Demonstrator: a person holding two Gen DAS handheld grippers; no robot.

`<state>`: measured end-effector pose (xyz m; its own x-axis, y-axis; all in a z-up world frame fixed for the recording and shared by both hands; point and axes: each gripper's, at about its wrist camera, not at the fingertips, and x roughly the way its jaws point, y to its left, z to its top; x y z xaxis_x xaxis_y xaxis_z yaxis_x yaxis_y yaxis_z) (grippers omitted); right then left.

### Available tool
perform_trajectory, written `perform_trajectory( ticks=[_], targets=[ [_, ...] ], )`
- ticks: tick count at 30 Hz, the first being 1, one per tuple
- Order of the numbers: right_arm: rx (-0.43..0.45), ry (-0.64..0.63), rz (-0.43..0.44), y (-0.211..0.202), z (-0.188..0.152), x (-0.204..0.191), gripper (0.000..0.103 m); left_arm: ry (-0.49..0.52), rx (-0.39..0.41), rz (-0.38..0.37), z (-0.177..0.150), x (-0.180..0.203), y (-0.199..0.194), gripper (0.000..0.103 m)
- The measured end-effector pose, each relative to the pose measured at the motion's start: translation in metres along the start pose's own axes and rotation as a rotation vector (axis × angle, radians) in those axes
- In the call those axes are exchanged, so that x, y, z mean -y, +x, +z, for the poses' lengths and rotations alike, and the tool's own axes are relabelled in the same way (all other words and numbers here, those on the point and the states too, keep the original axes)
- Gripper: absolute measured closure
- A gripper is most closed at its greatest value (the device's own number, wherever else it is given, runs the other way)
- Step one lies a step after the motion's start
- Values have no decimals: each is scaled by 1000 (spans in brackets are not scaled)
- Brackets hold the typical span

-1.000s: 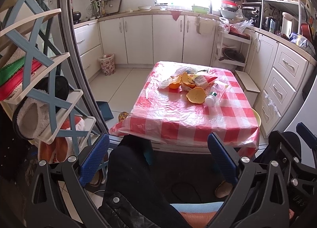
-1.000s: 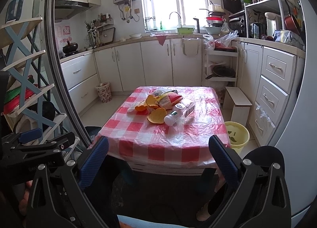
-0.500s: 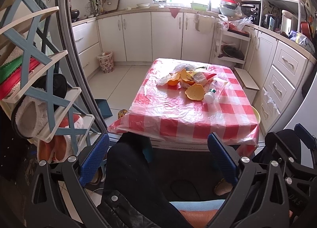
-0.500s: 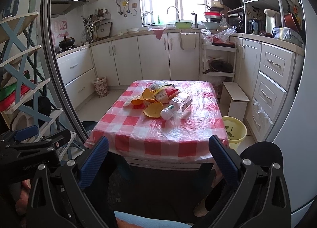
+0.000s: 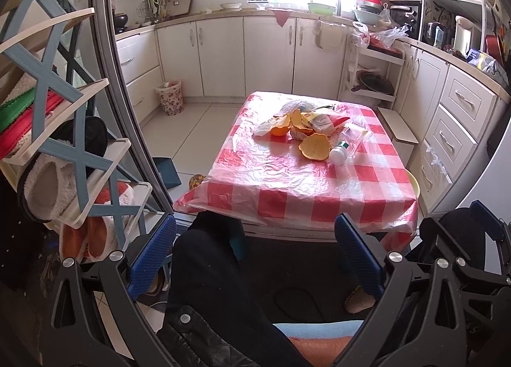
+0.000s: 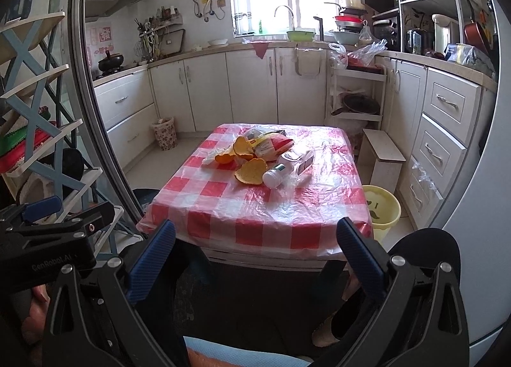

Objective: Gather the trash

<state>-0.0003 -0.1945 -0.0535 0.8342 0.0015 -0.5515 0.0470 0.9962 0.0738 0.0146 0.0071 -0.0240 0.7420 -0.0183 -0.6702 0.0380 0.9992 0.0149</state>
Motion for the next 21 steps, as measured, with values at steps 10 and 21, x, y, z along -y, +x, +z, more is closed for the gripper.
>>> perform_trajectory(
  ticks=[10, 21],
  targets=[
    [28, 12, 8, 12, 10, 13, 6, 7, -3, 15, 10, 5, 16, 8],
    [28, 75, -34, 80, 33, 57, 6, 40, -51, -78, 36, 21, 77, 8]
  ],
)
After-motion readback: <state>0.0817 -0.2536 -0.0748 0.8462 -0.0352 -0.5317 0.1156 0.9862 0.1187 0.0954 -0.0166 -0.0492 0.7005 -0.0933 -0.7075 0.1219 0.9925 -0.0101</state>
